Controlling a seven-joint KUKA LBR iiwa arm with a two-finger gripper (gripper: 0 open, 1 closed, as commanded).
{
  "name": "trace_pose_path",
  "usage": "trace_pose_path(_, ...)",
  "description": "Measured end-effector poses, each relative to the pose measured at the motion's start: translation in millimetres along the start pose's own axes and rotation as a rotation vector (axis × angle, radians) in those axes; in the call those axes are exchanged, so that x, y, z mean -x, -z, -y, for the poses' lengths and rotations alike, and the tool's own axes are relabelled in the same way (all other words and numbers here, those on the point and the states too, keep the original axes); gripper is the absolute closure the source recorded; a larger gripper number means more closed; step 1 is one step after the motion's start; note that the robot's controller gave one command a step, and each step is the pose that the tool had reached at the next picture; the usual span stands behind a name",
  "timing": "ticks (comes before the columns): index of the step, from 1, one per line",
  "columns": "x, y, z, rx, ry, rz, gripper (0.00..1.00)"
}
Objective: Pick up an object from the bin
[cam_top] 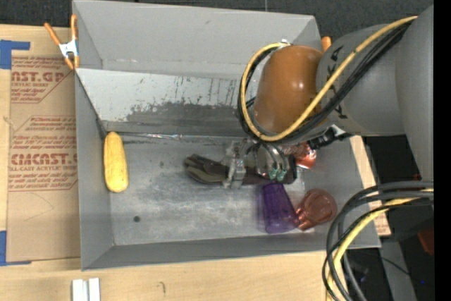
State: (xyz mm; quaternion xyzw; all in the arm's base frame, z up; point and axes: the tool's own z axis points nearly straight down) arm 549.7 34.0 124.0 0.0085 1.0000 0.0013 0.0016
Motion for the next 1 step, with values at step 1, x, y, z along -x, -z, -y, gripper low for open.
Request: trace_pose_path(1, -0.1, 10.9, -0.1, 0.000, 0.000, 0.000, 1.00)
